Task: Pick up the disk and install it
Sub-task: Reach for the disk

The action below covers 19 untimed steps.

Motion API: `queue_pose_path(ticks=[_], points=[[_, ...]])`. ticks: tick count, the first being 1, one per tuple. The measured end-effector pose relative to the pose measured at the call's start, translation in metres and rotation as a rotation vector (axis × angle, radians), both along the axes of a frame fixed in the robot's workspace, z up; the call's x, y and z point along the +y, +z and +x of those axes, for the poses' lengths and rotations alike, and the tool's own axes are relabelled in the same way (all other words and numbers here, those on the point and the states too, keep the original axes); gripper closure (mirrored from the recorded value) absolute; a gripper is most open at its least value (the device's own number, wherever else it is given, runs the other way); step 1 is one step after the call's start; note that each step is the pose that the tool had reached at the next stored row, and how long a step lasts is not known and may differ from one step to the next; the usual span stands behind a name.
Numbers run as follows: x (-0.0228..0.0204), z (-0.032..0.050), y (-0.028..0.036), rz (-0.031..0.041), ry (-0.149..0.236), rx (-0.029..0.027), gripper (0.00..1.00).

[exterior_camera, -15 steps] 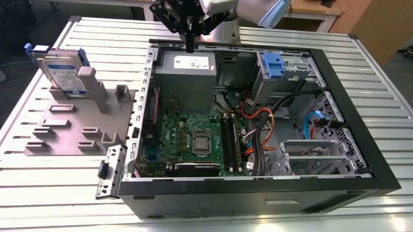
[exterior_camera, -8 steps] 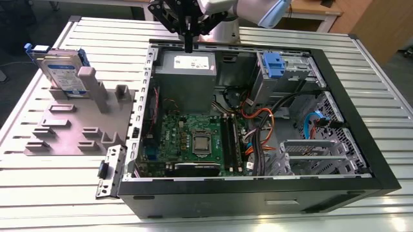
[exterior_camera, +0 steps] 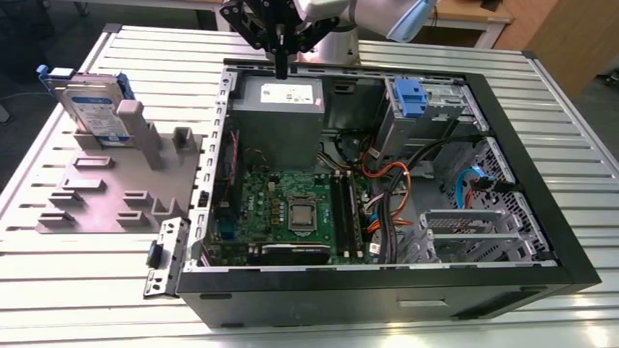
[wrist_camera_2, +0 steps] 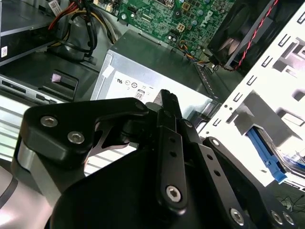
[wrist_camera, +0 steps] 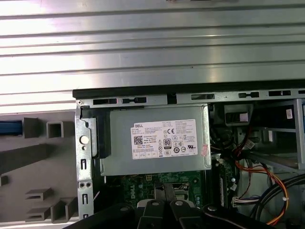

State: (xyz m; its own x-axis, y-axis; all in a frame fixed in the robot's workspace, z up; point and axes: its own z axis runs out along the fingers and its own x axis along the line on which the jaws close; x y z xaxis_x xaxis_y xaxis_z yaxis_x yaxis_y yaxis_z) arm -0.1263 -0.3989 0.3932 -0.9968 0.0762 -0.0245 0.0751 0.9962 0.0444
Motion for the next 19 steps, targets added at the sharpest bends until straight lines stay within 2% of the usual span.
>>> queue_pose_path(ticks=[13,19], points=[[0.0000,-0.0010,0.0000,-0.0001,0.000,0.0000,0.89],[0.0000,-0.0056,-0.0001,0.0000,0.000,0.0000,0.89]])
